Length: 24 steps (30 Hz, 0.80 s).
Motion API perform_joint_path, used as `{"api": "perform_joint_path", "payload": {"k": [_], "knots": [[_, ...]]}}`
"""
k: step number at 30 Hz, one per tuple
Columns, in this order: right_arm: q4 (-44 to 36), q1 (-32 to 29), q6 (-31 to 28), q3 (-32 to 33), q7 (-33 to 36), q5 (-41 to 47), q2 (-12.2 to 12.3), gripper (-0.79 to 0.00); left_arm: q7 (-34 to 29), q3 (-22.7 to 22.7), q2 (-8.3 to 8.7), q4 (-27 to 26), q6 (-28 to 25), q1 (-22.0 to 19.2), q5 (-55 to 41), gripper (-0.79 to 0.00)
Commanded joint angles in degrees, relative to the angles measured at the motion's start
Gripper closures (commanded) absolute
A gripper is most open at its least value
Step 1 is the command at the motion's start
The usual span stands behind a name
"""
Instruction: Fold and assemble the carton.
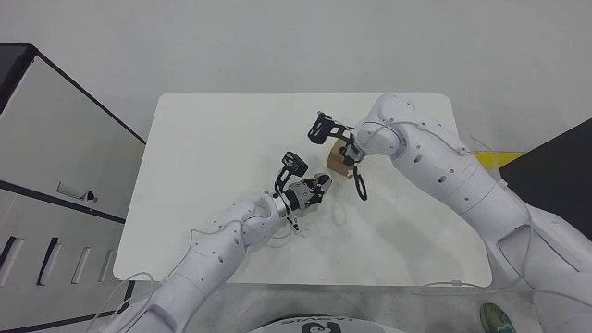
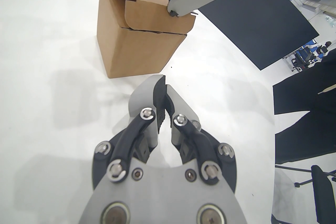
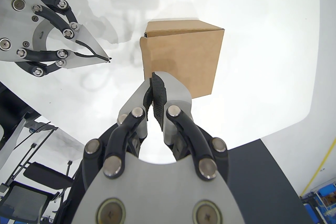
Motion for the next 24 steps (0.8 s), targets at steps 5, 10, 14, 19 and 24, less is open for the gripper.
{"api": "perform_joint_path", "payload": {"k": [5, 10, 14, 19, 24], "knots": [[-0.02, -0.15, -0.35, 0.53, -0.37, -0.53, -0.01, 0.000, 0.00, 0.00, 0.00, 0.00, 0.00, 0.00, 0.00, 0.000], [-0.38, -0.41, -1.12, 1.10, -0.77, -1.14, 0.10, -0.120, 0.00, 0.00, 0.00, 0.00, 0.00, 0.00, 0.00, 0.000], [-0.82, -0.69, -1.66, 1.77, -1.00, -1.54, 0.28, -0.157, 0.00, 0.00, 0.00, 0.00, 0.00, 0.00, 0.00, 0.000], [-1.51, -0.94, -1.78, 2.63, -0.85, -2.39, 0.53, -0.163, 0.00, 0.00, 0.00, 0.00, 0.00, 0.00, 0.00, 0.000], [-1.72, -1.30, -2.01, 3.10, -0.74, -3.27, 0.68, -0.188, 0.00, 0.00, 0.00, 0.00, 0.00, 0.00, 0.00, 0.000]]}}
